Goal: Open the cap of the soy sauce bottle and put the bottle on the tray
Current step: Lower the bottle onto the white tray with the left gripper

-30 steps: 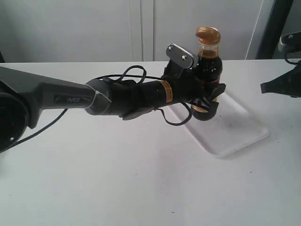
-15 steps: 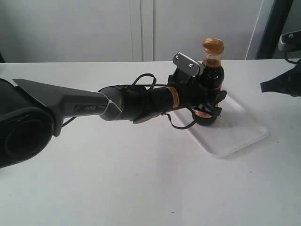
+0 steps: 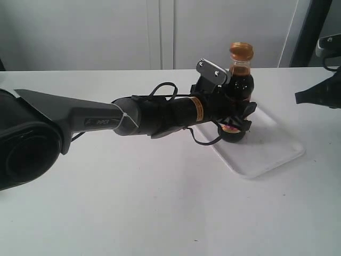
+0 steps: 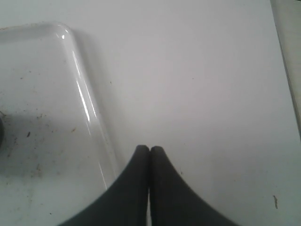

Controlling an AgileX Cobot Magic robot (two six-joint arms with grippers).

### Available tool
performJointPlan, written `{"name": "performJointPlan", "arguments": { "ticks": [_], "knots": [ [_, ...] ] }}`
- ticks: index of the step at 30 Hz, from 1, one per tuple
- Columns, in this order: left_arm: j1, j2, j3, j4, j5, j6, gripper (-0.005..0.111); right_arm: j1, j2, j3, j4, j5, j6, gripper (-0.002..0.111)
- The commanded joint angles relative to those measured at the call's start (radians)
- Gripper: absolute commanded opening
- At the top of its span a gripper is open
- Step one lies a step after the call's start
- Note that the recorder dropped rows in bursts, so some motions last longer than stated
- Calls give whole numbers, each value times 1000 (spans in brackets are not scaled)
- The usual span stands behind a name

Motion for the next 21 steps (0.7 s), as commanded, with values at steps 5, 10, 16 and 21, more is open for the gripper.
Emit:
{"name": "performJointPlan", "arguments": {
  "ticks": [5, 10, 16, 21],
  "knots": [
    [-2, -21, -13, 20, -52, -10, 77, -7, 3, -2, 1, -17, 14, 0],
    [-2, -26, -13, 22, -52, -10, 105, -7, 3, -2, 1, -19, 22, 0],
    [-2, -27, -13, 22, -69, -14, 105, -4, 3, -2, 1, -19, 22, 0],
    [-2, -49, -13, 44, -41, -23, 105, -4, 3, -2, 1, -26, 22, 0]
  ]
}}
